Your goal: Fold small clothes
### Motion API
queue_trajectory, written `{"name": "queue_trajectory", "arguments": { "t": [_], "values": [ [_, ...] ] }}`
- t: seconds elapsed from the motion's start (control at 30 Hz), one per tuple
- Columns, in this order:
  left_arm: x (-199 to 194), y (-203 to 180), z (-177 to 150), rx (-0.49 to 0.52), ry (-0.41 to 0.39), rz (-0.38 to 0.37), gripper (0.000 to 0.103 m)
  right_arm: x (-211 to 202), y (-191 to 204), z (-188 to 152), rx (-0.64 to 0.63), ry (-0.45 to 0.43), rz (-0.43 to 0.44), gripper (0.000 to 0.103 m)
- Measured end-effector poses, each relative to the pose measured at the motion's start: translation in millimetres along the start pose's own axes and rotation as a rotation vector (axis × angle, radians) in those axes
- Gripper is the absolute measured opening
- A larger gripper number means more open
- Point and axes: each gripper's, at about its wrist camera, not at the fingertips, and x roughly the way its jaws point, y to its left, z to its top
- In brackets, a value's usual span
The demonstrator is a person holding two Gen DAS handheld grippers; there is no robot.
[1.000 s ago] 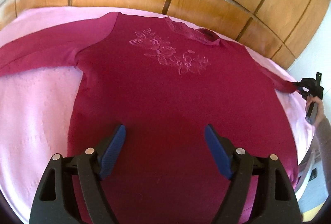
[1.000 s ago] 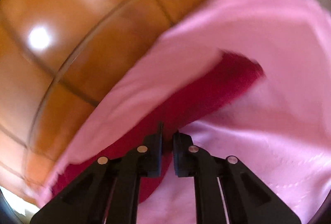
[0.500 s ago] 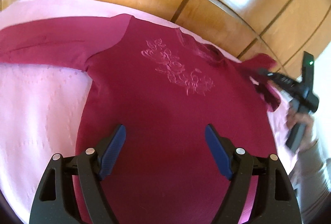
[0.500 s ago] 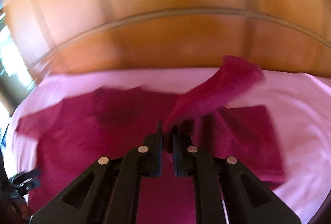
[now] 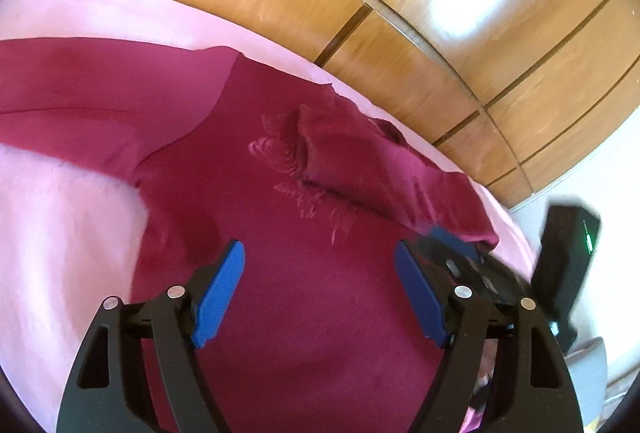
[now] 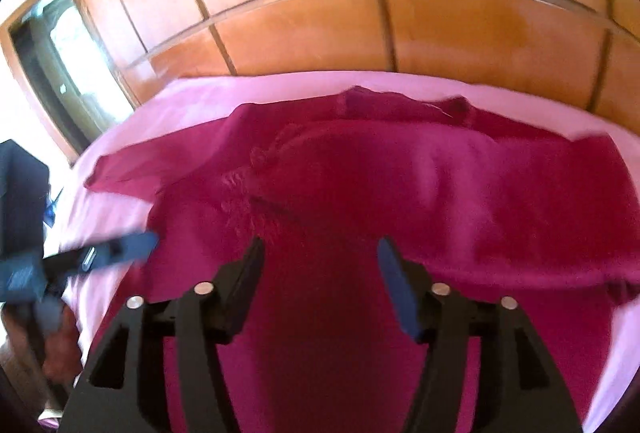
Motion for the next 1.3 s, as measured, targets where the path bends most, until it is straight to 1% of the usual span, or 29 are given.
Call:
{"name": "queue_trajectory", "arguments": {
  "t": [0.03, 0.07, 0.1, 0.2, 0.27, 0.3, 0.33, 0.37, 0.43, 0.47, 0.5, 0.53, 0.63, 0.7, 0.73, 0.77, 0.8, 0.83, 0.87, 0.9, 0.93, 0.97, 1.0, 1.03, 1.07, 1.13, 1.17, 1.23, 1.3],
  "values": [
    [6, 1, 4, -0.015, 0.01, 0.002, 0.076, -12, -8, -5, 0.029, -0.007, 0.008, 0.065],
    [11, 2, 7, -0.031, 0.013, 0.007, 0.076, -27, -20, -12, 0.074, -0.018, 0.024, 0.071],
    [16, 3, 11, -0.04, 0.017, 0.004, 0.076, -41, -29, -17, 0.112, -0.032, 0.038, 0.079],
    [34, 5, 26, -0.081, 0.028, -0.005, 0.076, -76, -67, -25, 0.275, -0.118, 0.077, 0.093],
    [46, 5, 35, -0.099, 0.031, -0.006, 0.076, -84, -89, -26, 0.371, -0.169, 0.113, 0.095],
    [51, 5, 39, -0.106, 0.031, 0.001, 0.075, -87, -102, -26, 0.424, -0.195, 0.124, 0.096],
    [58, 3, 45, -0.105, 0.031, 0.003, 0.067, -89, -111, -26, 0.461, -0.213, 0.135, 0.097],
    [64, 1, 50, -0.101, 0.038, 0.006, 0.063, -87, -117, -23, 0.491, -0.228, 0.148, 0.097],
    [76, 0, 57, -0.107, 0.061, 0.01, 0.041, -77, -129, -19, 0.563, -0.251, 0.177, 0.099],
    [81, -3, 60, -0.1, 0.069, 0.018, 0.032, -70, -136, -17, 0.601, -0.257, 0.191, 0.099],
    [84, -4, 62, -0.088, 0.073, 0.033, 0.014, -66, -144, -15, 0.643, -0.264, 0.195, 0.099],
    [84, -7, 66, -0.068, 0.066, 0.059, 0.01, -61, -149, -13, 0.673, -0.271, 0.192, 0.099],
    [59, -9, 77, -0.041, -0.023, 0.047, 0.008, -56, -157, -11, 0.728, -0.293, 0.181, 0.099],
    [34, -8, 82, -0.02, -0.092, 0.053, 0.008, -60, -153, -11, 0.708, -0.325, 0.18, 0.099],
    [23, -4, 83, -0.008, -0.119, 0.063, 0.006, -61, -152, -11, 0.694, -0.33, 0.162, 0.099],
    [17, -1, 83, 0.006, -0.126, 0.082, 0.006, -58, -149, -12, 0.674, -0.327, 0.127, 0.099],
    [17, 2, 81, 0.019, -0.12, 0.106, 0.006, -56, -150, -15, 0.667, -0.318, 0.108, 0.099],
    [21, 6, 77, 0.037, -0.1, 0.149, 0.006, -48, -149, -17, 0.661, -0.292, 0.089, 0.099],
    [29, 12, 72, 0.043, -0.065, 0.184, 0.006, -40, -147, -20, 0.644, -0.275, 0.064, 0.099],
    [37, 16, 67, 0.048, -0.036, 0.207, 0.006, -39, -144, -22, 0.616, -0.277, 0.044, 0.099],
    [49, 22, 60, 0.06, 0.004, 0.245, 0.006, -40, -139, -22, 0.587, -0.272, 0.021, 0.099],
    [55, 24, 54, 0.074, 0.02, 0.266, 0.006, -40, -135, -23, 0.573, -0.258, 0.008, 0.099],
    [57, 24, 51, 0.093, 0.007, 0.277, 0.006, -42, -131, -23, 0.562, -0.239, 0.006, 0.099],
    [56, 22, 49, 0.107, -0.008, 0.286, 0.006, -44, -126, -24, 0.546, -0.211, -0.001, 0.099],
    [54, 21, 50, 0.099, -0.011, 0.282, 0.006, -49, -119, -25, 0.513, -0.167, -0.01, 0.099],
    [46, 22, 51, 0.072, -0.017, 0.261, 0.006, -61, -107, -24, 0.456, -0.124, -0.002, 0.099],
    [43, 21, 52, 0.074, -0.026, 0.255, 0.006, -68, -100, -23, 0.418, -0.115, 0.009, 0.099],
    [38, 12, 53, 0.104, -0.058, 0.248, 0.006, -86, -82, -15, 0.333, -0.143, 0.014, 0.099],
    [34, 7, 54, 0.117, -0.077, 0.236, 0.006, -95, -69, 0, 0.279, -0.185, -0.014, 0.099]
  ]
}}
